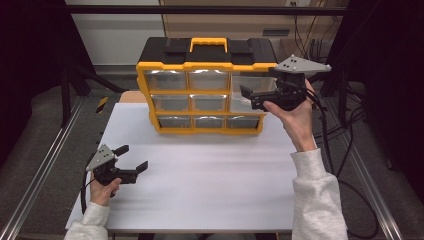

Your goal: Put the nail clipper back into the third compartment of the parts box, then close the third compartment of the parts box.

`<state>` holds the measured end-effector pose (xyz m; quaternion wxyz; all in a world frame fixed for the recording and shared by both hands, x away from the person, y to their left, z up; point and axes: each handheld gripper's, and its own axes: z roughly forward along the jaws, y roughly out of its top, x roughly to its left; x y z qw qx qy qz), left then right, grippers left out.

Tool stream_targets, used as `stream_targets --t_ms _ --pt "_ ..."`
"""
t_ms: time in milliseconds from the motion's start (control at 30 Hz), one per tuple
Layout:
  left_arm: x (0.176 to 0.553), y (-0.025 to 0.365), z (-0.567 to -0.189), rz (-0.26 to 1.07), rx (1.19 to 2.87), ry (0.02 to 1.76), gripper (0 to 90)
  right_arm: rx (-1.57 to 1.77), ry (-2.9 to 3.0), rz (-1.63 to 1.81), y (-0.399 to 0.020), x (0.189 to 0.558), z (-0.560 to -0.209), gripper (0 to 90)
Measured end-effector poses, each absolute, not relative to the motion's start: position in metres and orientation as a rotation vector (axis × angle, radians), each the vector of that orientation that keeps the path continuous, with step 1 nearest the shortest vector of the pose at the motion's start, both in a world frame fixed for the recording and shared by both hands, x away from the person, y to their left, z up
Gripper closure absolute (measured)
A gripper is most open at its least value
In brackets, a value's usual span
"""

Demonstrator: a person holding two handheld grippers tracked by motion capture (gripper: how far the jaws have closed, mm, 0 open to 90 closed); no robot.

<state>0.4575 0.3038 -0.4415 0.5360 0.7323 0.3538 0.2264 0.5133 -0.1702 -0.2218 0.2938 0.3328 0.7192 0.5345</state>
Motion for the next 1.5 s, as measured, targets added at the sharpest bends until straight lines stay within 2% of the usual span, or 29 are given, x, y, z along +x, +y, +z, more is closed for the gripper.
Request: stream_targets --t_ms 1033,1500 --pt "0.457 0.304 -0.441 0.544 1.742 0.840 1.6 0.854 1.912 1.448 -0.167 0.489 -0.239 1.5" --pt "0.457 0.303 -0.441 0.542 1.743 0.842 1.5 0.857 1.929 1.459 -0.163 0.481 -0.249 4.8"
